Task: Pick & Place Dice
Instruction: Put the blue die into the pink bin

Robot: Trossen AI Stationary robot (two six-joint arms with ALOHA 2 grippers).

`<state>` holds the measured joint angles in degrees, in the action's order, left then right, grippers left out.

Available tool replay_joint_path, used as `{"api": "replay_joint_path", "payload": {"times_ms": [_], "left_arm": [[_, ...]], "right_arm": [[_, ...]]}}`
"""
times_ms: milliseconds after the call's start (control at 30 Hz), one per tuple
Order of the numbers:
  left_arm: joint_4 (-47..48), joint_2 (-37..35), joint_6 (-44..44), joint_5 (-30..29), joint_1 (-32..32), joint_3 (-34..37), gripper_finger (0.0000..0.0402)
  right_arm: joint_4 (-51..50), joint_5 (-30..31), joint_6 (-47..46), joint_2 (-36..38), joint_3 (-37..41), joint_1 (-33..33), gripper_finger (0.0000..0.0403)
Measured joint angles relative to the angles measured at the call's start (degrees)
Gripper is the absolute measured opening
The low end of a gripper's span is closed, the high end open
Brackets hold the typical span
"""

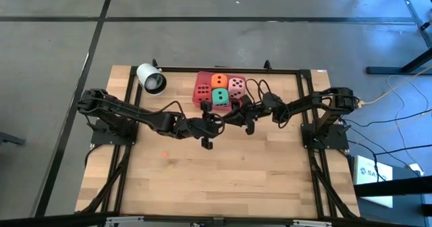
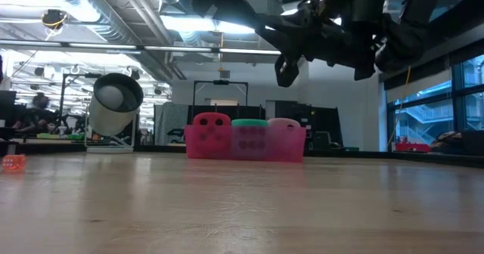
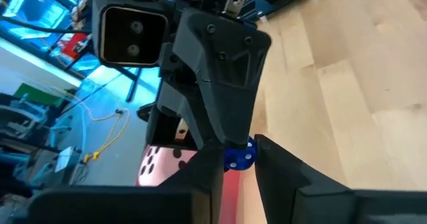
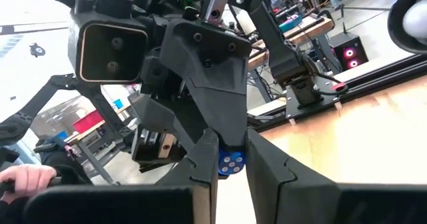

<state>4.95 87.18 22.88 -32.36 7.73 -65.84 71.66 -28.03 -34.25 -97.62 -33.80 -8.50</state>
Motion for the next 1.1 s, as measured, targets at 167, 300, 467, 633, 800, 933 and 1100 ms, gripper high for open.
{"api": "replay_joint_path", "payload": {"times_ms": [167,300,467,633,800,933,1100], "left_arm": [[0.04,0.00,0.25,1.97,-0.02,0.00,0.0106],[0.60,-0.18,0.08,2.37,-0.02,0.00,0.0140],[0.86,-0.33,0.15,2.02,-0.02,0.00,0.0181],[1.03,-0.57,0.31,-3.34,-0.07,0.00,0.0204],[1.57,-1.03,0.78,-5.04,0.00,0.07,0.0207],[2.59,-2.49,0.56,-3.41,-0.02,0.10,0.0207],[8.19,-5.66,-3.28,-2.61,0.11,0.05,0.0207]], "right_arm": [[-0.07,-1.76,0.03,0.00,0.00,-0.78,0.0051],[0.01,-1.87,-0.04,0.00,-0.05,-1.26,0.0051],[0.11,-2.73,-0.31,0.02,-0.13,-2.01,0.0051],[-0.01,-3.99,-0.74,0.02,-0.09,-2.18,0.0051],[0.08,-4.40,-0.78,0.04,-0.09,-2.52,0.0051],[-0.18,-5.48,-0.88,0.15,-0.09,-3.61,0.0051],[-0.80,-7.37,-1.35,1.25,-0.04,-6.03,0.0051]]}}
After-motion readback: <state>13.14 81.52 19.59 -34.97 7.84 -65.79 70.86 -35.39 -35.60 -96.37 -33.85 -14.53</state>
